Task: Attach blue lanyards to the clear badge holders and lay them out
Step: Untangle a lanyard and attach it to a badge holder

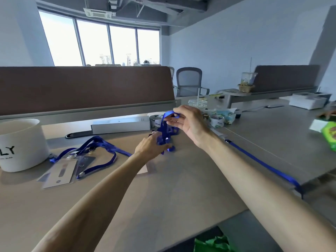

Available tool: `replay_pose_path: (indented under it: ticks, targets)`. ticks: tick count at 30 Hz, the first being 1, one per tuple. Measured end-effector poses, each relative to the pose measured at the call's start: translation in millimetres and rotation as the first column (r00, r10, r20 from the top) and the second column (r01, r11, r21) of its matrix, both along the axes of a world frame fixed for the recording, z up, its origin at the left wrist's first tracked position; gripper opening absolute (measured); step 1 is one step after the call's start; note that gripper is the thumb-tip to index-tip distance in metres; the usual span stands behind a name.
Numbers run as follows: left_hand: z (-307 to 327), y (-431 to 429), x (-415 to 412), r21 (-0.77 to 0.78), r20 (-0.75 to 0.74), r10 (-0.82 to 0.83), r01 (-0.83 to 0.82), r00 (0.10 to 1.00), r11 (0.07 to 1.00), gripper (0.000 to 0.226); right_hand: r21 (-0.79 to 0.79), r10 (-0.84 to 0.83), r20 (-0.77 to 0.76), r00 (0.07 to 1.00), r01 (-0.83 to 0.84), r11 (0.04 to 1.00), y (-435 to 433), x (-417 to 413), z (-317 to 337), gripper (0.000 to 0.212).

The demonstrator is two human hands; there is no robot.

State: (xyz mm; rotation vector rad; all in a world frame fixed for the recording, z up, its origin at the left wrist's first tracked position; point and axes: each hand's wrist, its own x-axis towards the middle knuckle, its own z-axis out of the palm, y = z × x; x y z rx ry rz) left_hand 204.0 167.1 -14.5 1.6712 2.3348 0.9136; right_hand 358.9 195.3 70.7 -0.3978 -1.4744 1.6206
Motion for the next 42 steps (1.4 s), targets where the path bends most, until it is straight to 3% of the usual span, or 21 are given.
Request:
replay_pose_path:
  ticks: [1, 4, 6, 8, 10, 14, 17, 20, 21, 22, 24, 25, 28, 30, 32, 34, 36, 37, 39, 41, 42]
  targets:
    - [-1, 5, 4, 0.003, 0.016, 0.000, 0.000, 1.000, 1.000, 0.024, -0.014, 0.005, -0.020, 1.000, -0.005, 1.000, 0, 6, 2, 0.036]
    - [-5, 17, 6, -0.009, 0.064, 0.028, -0.027, 0.998, 1.000, 0.025, -0.044, -0.092, -0.009, 0.996, 0.091, 0.995, 8, 29, -3, 0.031]
    - [-4, 23, -1, 0.009, 0.058, 0.079, -0.080, 0.995, 0.997, 0.027, -0.013, -0.216, 0.112, 0.970, 0.219, 0.976, 17, 43, -14, 0.021]
    - [9, 26, -7, 0.070, 0.091, 0.086, -0.093, 0.992, 0.993, 0.031, 0.101, -0.316, 0.342, 0.885, 0.300, 0.949, 26, 52, -30, 0.016]
    - [33, 25, -6, 0.131, 0.158, -0.014, -0.007, 0.987, 0.991, 0.029, 0.188, -0.313, 0.546, 0.777, 0.250, 0.950, 31, 54, -48, 0.017]
    - [72, 19, -4, 0.246, 0.173, -0.134, 0.089, 0.976, 0.965, 0.027, 0.302, -0.282, 0.711, 0.645, 0.083, 0.950, 37, 32, -81, 0.035]
    - [81, 11, -7, 0.283, 0.410, -0.239, 0.126, 0.880, 0.951, 0.032, 0.487, -0.367, 0.692, 0.621, -0.027, 0.873, 40, 1, -100, 0.059]
    - [84, 0, -15, 0.303, 0.622, -0.274, 0.097, 0.733, 0.948, 0.031, 0.517, -0.370, 0.686, 0.626, -0.062, 0.854, 46, -32, -113, 0.094]
    - [84, -2, -19, 0.306, 0.665, -0.267, 0.072, 0.697, 0.949, 0.030, 0.517, -0.364, 0.682, 0.634, -0.066, 0.854, 50, -43, -116, 0.091]
    - [84, -5, -22, 0.297, 0.691, -0.254, 0.055, 0.676, 0.953, 0.030, 0.525, -0.363, 0.678, 0.639, -0.076, 0.848, 58, -52, -121, 0.075]
    - [82, -7, -33, 0.259, 0.683, -0.211, 0.039, 0.699, 0.965, 0.032, 0.590, -0.418, 0.679, 0.604, -0.110, 0.800, 73, -68, -128, 0.022]
    - [82, -8, -39, 0.247, 0.667, -0.187, 0.022, 0.721, 0.969, 0.032, 0.627, -0.451, 0.670, 0.590, -0.125, 0.769, 81, -74, -129, 0.017]
    - [82, -9, -61, 0.275, 0.653, -0.121, -0.085, 0.748, 0.958, 0.031, 0.672, -0.545, 0.658, 0.519, -0.079, 0.736, 102, -83, -115, 0.021]
    - [81, -12, -78, 0.294, 0.650, -0.075, -0.159, 0.756, 0.943, 0.029, 0.696, -0.642, 0.599, 0.479, 0.085, 0.713, 120, -85, -101, 0.028]
    - [78, -14, -94, 0.287, 0.645, -0.047, -0.185, 0.762, 0.940, 0.029, 0.659, -0.657, 0.559, 0.506, 0.209, 0.722, 132, -88, -86, 0.030]
    - [76, -18, -103, 0.250, 0.640, -0.020, -0.183, 0.768, 0.951, 0.031, 0.612, -0.534, 0.665, 0.522, 0.028, 0.790, 133, -94, -76, 0.039]
    - [75, -19, -107, 0.220, 0.639, -0.014, -0.165, 0.769, 0.962, 0.032, 0.520, -0.392, 0.817, 0.422, -0.246, 0.818, 123, -99, -67, 0.057]
    - [74, -18, -108, 0.212, 0.647, -0.015, -0.161, 0.762, 0.964, 0.032, 0.481, -0.352, 0.848, 0.397, -0.296, 0.825, 116, -101, -61, 0.065]
    - [71, -16, -108, 0.190, 0.678, 0.002, -0.177, 0.735, 0.966, 0.033, 0.472, -0.323, 0.835, 0.447, -0.277, 0.837, 101, -106, -52, 0.069]
    - [67, -14, -108, 0.169, 0.713, 0.006, -0.179, 0.702, 0.969, 0.032, 0.480, -0.280, 0.765, 0.580, -0.224, 0.848, 86, -111, -49, 0.068]
    - [65, -14, -106, 0.161, 0.720, -0.002, -0.165, 0.694, 0.973, 0.031, 0.414, -0.160, 0.734, 0.660, -0.248, 0.876, 76, -112, -48, 0.066]
